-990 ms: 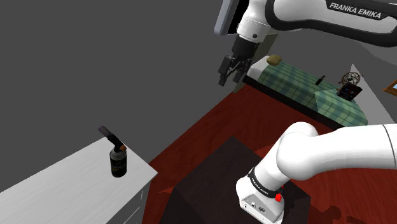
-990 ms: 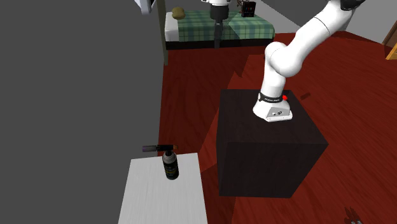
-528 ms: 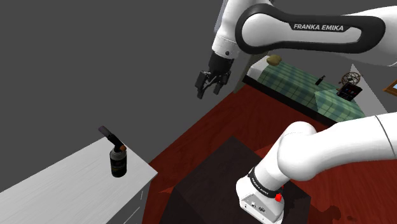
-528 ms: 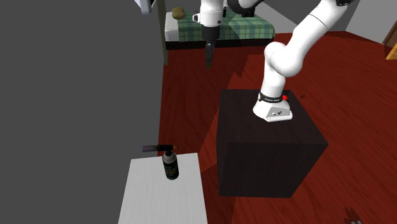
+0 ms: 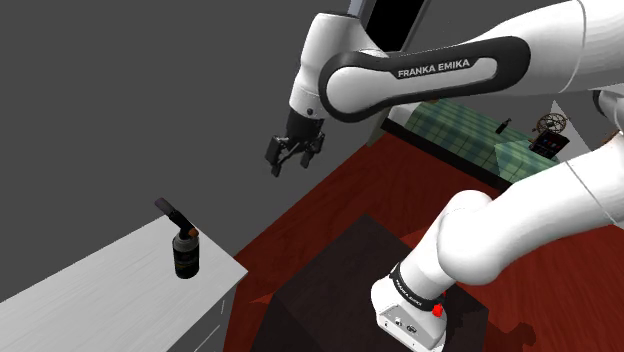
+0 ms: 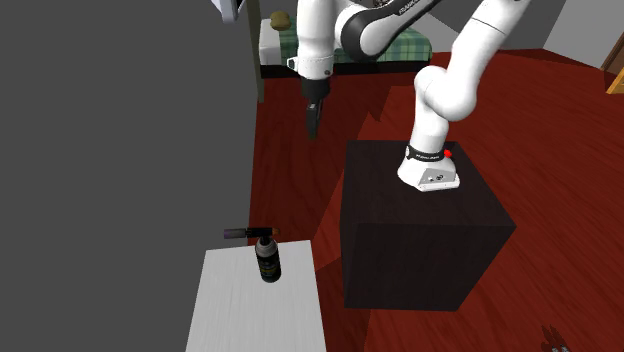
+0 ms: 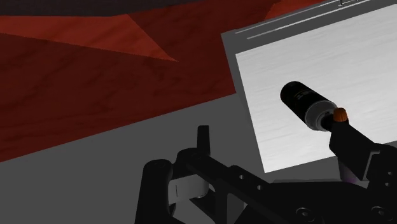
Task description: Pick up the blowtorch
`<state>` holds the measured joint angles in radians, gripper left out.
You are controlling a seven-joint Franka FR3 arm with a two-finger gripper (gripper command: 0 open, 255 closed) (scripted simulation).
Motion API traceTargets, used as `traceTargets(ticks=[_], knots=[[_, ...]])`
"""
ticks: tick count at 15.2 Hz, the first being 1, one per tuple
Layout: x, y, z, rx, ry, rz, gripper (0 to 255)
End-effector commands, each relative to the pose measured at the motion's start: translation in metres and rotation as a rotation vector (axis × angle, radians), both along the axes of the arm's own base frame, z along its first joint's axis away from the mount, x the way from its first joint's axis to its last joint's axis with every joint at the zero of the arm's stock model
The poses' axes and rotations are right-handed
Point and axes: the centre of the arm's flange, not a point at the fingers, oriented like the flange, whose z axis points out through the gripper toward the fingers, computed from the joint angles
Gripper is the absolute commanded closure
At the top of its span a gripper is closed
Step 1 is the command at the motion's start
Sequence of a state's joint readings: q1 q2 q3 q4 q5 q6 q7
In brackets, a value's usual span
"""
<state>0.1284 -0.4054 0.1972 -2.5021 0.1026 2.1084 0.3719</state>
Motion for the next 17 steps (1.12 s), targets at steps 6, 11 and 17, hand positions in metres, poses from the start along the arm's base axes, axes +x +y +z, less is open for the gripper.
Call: traceTargets(ticks=[6, 11, 17], knots=[[0.037, 0.056, -0.063, 0.006, -0.008, -0.001, 0], [0.063, 0.097, -0.108, 0.01, -0.012, -0.001, 0], [0.094, 0.146, -0.16, 0.015, -0.017, -0.002, 0]])
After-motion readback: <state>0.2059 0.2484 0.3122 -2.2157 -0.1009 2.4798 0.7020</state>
